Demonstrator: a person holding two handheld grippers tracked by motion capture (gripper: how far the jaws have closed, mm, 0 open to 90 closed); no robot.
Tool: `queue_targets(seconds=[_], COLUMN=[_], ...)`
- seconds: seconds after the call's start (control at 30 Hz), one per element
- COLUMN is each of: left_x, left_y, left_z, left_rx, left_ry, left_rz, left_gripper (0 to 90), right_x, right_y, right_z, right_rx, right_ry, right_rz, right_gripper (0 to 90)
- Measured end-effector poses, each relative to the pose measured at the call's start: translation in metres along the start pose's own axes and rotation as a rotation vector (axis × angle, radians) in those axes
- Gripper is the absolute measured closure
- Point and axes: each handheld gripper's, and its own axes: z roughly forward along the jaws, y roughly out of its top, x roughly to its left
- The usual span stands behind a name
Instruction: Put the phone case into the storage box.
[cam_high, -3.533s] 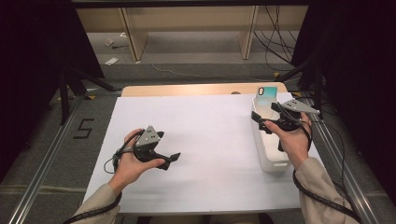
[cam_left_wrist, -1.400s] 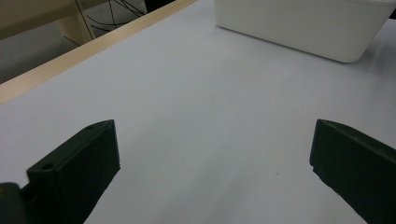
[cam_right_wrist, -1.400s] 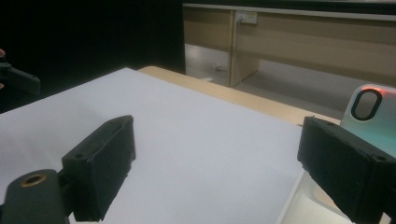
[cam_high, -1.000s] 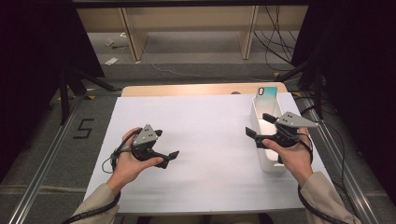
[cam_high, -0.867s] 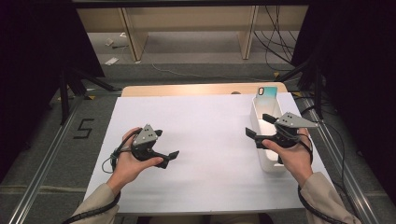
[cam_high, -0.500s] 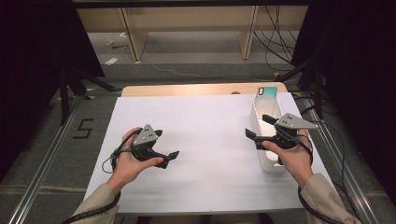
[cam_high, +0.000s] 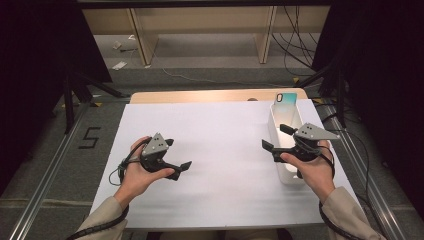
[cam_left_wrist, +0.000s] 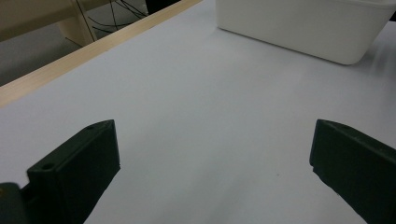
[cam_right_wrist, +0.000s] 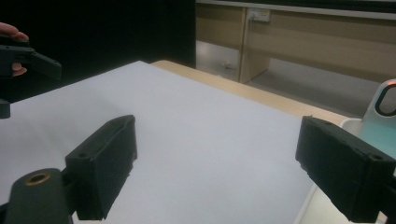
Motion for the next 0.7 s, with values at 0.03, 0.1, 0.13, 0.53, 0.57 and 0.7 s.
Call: queue_targets(seconds=[0.03,0.1,0.13,0.53,0.57,0.7], left_x=[0.0,0.0,0.0001,-0.0001,-0.0001,0.0004], left_y=[0.0,0.0001,0.0001,0.0008,0.0009,0.0012], left_z=[0.0,-0.0001,-0.0002,-0.0004,-0.0004,-0.0012], left_rx=[0.0,-0.001,-0.001,-0.003,-0.003,-0.004], left_ry=[-0.001,-0.001,-0.001,-0.006,-0.005,-0.004], left_rz=[0.0,-0.001,-0.001,-0.002,-0.002,-0.004], left_gripper=[0.9,1.0,1.0,1.4,1.4,1.4], right_x=[0.0,0.0005,0.0008,0.0006,0.0005,0.0003], right_y=[-0.0004,-0.0009,-0.001,-0.002,-0.0021,-0.0021], right_z=[0.0,-0.0002,-0.0004,-0.0008,-0.0008,-0.0008], right_rx=[0.001,0.0,0.001,0.0,0.0,-0.004], right_ry=[0.001,0.002,0.005,0.009,0.009,0.008], right_rz=[0.0,0.001,0.002,-0.001,0.0,0.003], right_gripper=[13.5,13.5,13.6,13.6,13.5,13.4])
